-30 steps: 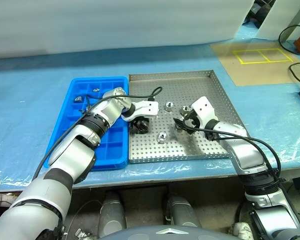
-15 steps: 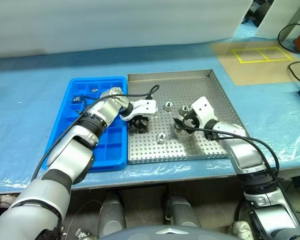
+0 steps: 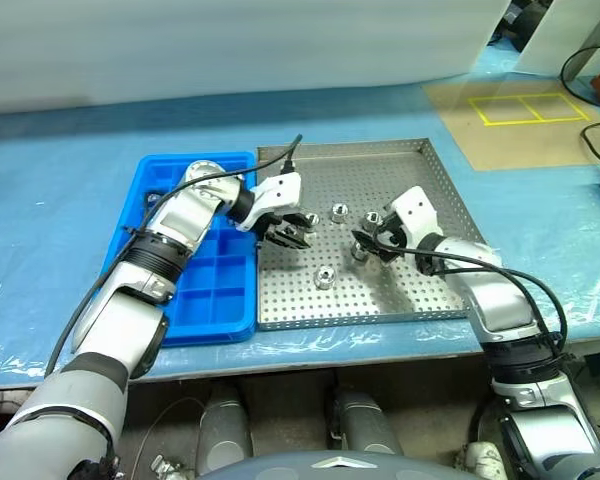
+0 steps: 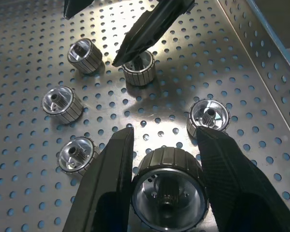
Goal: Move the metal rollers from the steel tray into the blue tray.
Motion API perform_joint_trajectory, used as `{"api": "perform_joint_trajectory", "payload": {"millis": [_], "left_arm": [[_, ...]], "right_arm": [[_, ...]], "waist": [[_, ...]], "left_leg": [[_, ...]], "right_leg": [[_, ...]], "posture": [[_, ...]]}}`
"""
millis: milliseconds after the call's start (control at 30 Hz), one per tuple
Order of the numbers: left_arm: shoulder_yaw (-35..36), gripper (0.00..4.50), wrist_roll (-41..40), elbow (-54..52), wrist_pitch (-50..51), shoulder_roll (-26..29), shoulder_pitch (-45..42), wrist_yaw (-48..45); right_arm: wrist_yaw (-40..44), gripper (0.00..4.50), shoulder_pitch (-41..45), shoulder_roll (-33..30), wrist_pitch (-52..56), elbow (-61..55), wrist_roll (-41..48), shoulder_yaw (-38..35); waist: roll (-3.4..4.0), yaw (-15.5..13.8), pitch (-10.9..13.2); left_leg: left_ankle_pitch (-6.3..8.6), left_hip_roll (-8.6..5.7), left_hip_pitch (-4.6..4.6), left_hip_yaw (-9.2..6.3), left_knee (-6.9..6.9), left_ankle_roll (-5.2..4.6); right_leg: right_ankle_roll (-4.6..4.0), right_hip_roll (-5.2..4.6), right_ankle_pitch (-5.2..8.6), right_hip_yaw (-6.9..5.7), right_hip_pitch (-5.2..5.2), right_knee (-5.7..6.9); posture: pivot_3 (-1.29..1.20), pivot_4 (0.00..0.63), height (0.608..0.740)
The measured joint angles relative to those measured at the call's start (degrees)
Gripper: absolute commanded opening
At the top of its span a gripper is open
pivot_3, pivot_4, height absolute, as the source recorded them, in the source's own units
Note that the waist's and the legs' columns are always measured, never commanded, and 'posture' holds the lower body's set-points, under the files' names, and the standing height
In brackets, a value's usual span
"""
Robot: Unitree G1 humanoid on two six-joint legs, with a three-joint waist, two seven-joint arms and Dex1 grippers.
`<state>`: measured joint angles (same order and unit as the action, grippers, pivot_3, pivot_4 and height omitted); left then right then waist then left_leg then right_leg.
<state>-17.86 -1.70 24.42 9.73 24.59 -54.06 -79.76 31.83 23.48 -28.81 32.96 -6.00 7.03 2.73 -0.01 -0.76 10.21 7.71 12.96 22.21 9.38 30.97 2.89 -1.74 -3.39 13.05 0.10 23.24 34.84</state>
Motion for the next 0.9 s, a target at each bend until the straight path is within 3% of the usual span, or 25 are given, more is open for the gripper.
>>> {"api": "perform_joint_trajectory", "payload": {"millis": [267, 433, 633, 900], "left_arm": [[6.53, 1.69, -5.11, -10.06, 3.01, 8.66, 3.74, 0.89], [9.82, 1.69, -7.32, -15.34, 6.75, 13.7, 7.81, 2.78], [15.02, 1.69, -7.11, -20.39, 11.6, 18.74, 15.11, 11.1], [24.37, 1.69, -9.23, -33.67, 20.48, 23.8, 32.7, 19.22]], "right_arm": [[8.9, 4.5, 7.35, -0.93, 3.75, -6.23, 8.05, -1.18], [13.97, 4.5, 12.13, 0.99, 3.85, -8.05, 9.88, 5.24], [17.71, 4.5, 16.37, 6.68, 0.39, -2.29, 9.39, 12.31], [24.39, 4.5, 23.47, 13.07, -5.9, 9.32, 8.95, 15.74]], "waist": [[0.12, -0.03, 0.06], [0.12, -0.47, 0.06], [0.12, -1.4, 0.07], [0.04, -3.17, 0.05]], "left_leg": [[-0.01, 0.11, -0.06, 0.1, -0.02, 0.02], [-0.02, 0.15, -0.03, 0.12, -0.04, 0.06], [-0.05, 0.17, 0.02, 0.12, -0.04, 0.13], [-0.17, 0.2, 0.82, -0.06, 0.08, 0.32]], "right_leg": [[-0.01, 0.05, 0.0, -0.01, 0.07, 0.08], [-0.02, 0.05, 0.01, -0.07, 0.07, 0.07], [-0.02, 0.02, 0.01, -0.11, 0.21, 0.19], [-0.12, 0.02, 0.06, -0.3, 1.03, 0.65]], "posture": [[-0.22, 0.15, 0.74], [-0.12, 0.15, 0.74], [0.0, 0.15, 0.74], [0.19, 0.15, 0.74]]}}
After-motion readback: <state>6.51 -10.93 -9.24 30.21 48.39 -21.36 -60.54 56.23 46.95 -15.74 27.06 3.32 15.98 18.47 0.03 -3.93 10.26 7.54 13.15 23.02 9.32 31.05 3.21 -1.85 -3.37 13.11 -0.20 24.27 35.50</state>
